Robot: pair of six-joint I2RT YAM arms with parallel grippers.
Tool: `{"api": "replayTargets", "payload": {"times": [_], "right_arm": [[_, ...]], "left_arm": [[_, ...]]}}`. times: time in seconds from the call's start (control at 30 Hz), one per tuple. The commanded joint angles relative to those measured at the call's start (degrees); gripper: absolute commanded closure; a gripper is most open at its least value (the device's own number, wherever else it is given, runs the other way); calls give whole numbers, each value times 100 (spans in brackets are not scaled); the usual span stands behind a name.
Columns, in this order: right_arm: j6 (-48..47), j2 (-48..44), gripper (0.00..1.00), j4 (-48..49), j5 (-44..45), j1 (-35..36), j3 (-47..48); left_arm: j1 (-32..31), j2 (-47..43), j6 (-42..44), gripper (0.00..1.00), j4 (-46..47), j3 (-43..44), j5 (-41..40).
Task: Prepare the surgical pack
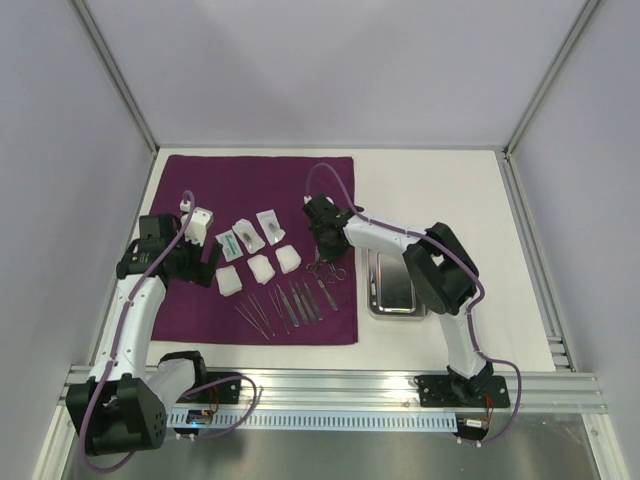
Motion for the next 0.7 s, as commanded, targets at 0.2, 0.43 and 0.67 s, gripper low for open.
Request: {"api": "replayTargets", "payload": {"times": [0.2,0.43,0.67], "right_arm": [[63,-199,99,308,227,57,-322],[37,-702,100,625,69,57,-587],[55,-737,100,774,-115,39,-674]], "left_arm": [[28,-3,104,0,80,0,42],[20,14,104,0,88,26,42],[28,14,113,0,97,17,24]]}}
